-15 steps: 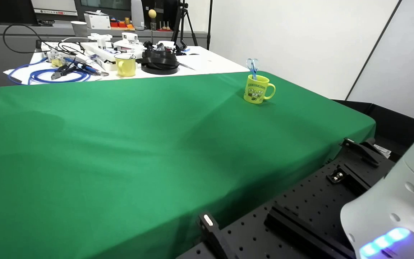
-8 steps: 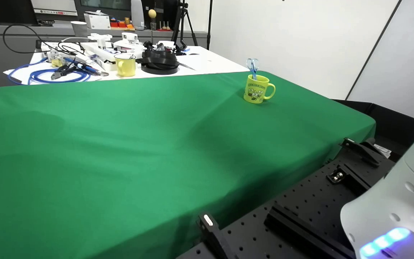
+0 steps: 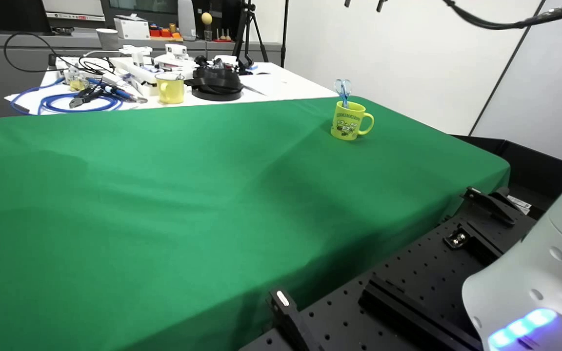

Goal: Put the pair of scissors on the table

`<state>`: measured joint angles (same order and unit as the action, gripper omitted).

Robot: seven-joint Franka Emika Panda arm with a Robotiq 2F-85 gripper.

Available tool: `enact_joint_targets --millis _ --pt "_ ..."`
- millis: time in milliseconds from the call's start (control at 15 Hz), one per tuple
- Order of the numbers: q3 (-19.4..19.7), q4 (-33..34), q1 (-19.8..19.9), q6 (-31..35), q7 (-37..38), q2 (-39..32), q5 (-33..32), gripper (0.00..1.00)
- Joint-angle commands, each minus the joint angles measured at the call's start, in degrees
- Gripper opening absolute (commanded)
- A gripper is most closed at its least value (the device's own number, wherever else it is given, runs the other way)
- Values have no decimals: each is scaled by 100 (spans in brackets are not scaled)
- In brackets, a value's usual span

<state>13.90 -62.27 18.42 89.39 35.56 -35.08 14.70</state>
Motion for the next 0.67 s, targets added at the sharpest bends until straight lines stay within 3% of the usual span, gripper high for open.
enact_joint_targets --millis 0,400,600 --pt "0 13 1 -1 10 0 0 100" --pt "0 26 1 -1 29 0 0 100" --pt "42 655 -151 -97 1222 -491 -91 100"
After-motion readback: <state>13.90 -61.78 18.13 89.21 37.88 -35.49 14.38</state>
